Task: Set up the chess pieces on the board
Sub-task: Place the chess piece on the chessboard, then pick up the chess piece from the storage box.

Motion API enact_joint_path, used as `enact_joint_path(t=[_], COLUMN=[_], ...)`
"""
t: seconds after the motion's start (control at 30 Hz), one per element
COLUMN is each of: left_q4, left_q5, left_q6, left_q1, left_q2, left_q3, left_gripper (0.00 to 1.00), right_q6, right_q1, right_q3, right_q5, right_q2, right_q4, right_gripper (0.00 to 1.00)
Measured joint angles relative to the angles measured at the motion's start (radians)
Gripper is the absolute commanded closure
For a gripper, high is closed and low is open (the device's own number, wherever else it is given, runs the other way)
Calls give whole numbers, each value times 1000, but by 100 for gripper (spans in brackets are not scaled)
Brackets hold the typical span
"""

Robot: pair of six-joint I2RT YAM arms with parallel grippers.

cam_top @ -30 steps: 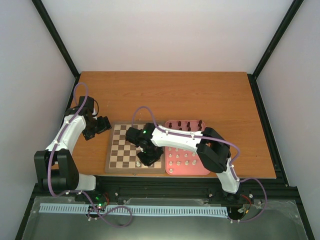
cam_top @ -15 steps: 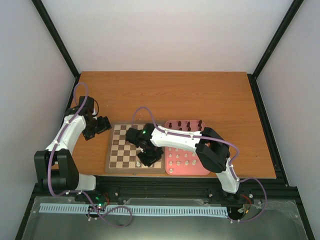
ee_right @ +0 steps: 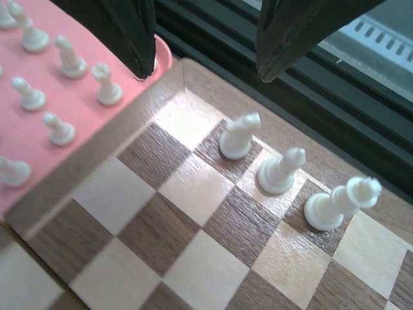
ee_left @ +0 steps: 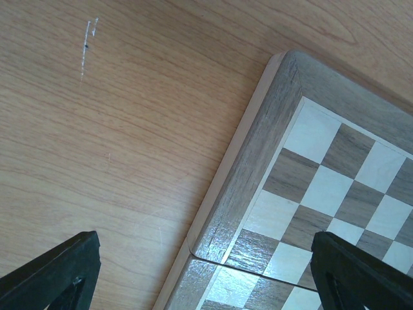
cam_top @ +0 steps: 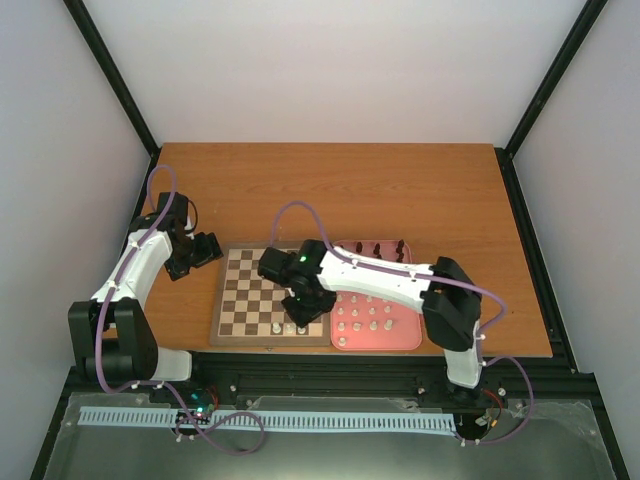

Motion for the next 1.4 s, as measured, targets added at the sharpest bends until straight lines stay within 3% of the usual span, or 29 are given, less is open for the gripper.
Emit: enact_joint_path(t=[0.13, 0.33, 0.53, 1.23, 1.4], left_q4=[0, 0, 0, 0, 0], left_q5=[0, 0, 0, -1, -1], left_q6=[0, 0, 0, 0, 0], left_q1=[0, 0, 0, 0, 0], left_q2=[0, 5, 5, 5, 5], left_q3=[0, 0, 0, 0, 0], left_gripper=[0, 0, 0, 0, 0], right_q6=[23, 77, 122, 127, 121], right_q1=[-1, -9, -10, -54, -55], right_q3=[-50, -272, -402, -483, -483], right_q5=[26, 7, -24, -53, -60], right_q2=[-89, -227, -243, -214, -205], right_q4=[-16, -5, 45, 185, 201], right_gripper=[56, 57, 58, 63, 68])
